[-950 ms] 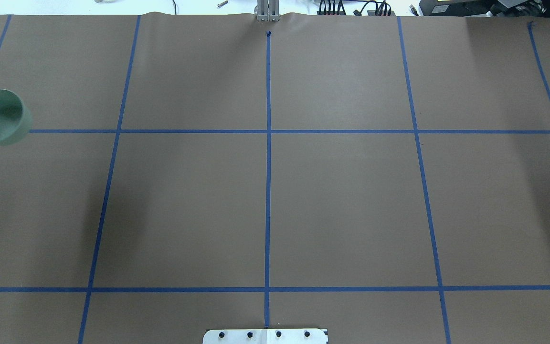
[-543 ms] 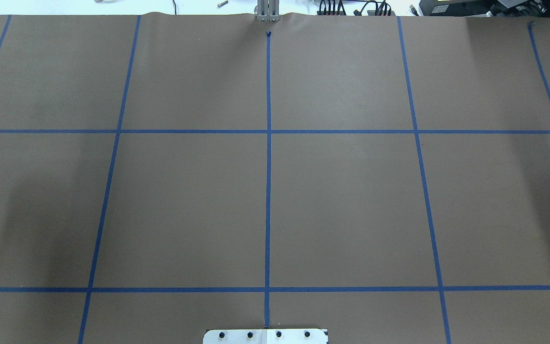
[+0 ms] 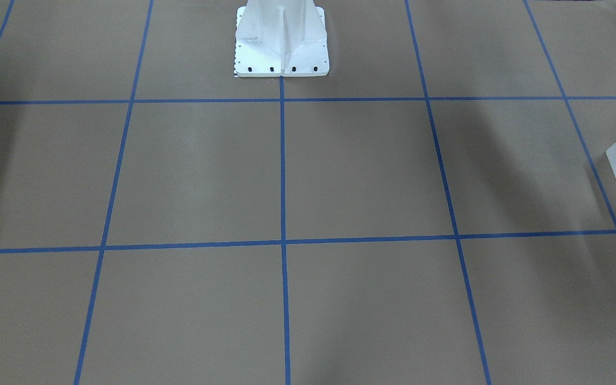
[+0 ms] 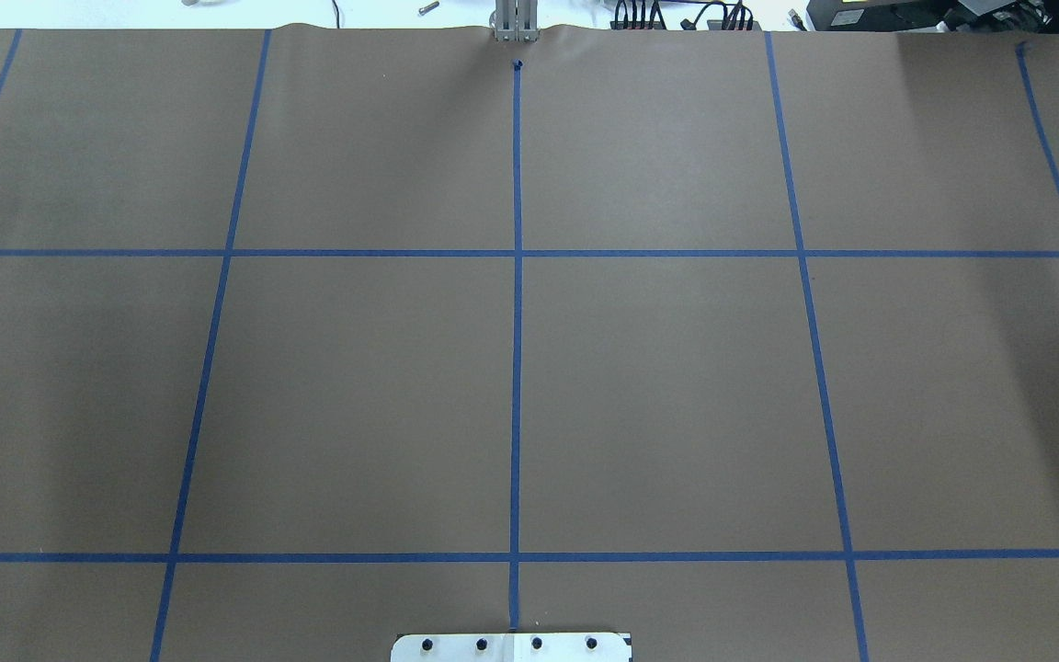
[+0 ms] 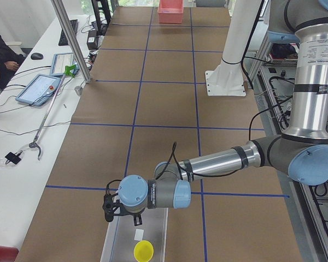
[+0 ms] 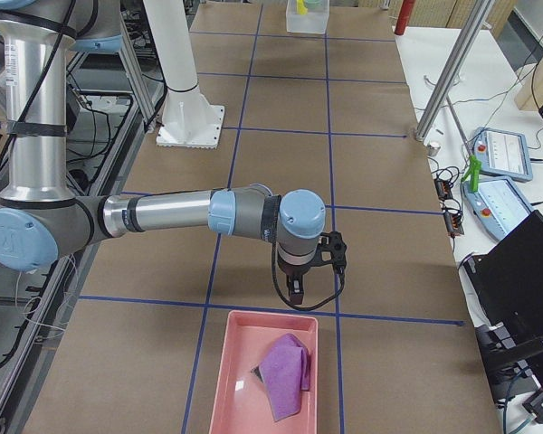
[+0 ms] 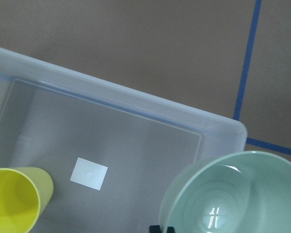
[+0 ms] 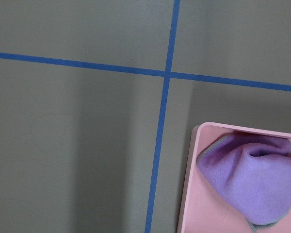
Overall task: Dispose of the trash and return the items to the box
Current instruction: 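Lower the green bowl into the clear bin and open the left gripper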
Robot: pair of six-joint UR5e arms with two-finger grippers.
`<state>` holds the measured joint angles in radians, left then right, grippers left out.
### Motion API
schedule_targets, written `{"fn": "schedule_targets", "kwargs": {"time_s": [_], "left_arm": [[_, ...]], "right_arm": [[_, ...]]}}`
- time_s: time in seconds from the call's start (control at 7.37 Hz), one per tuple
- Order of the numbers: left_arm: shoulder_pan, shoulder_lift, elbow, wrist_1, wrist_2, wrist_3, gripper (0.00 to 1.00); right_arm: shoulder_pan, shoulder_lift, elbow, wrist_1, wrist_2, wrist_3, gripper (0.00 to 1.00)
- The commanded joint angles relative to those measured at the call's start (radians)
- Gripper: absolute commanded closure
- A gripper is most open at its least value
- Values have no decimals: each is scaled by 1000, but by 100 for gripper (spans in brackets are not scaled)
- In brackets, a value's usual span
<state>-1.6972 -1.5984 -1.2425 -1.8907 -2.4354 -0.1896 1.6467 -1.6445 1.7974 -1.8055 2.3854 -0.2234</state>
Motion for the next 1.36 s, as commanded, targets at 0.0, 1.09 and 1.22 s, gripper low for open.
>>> {"fn": "schedule_targets", "kwargs": {"time_s": [0.0,1.09,1.22], "left_arm": [[-1,-27,180,-143,1,2,100],[88,-58,356,-500,12,-333,100],[109,-58,356,-534,10,-381,100]], "right_arm": [[-8,0,5,0,0,10,0],[-13,-12,34,-2,8,10,0],[-13,-12,34,-2,8,10,0]]}}
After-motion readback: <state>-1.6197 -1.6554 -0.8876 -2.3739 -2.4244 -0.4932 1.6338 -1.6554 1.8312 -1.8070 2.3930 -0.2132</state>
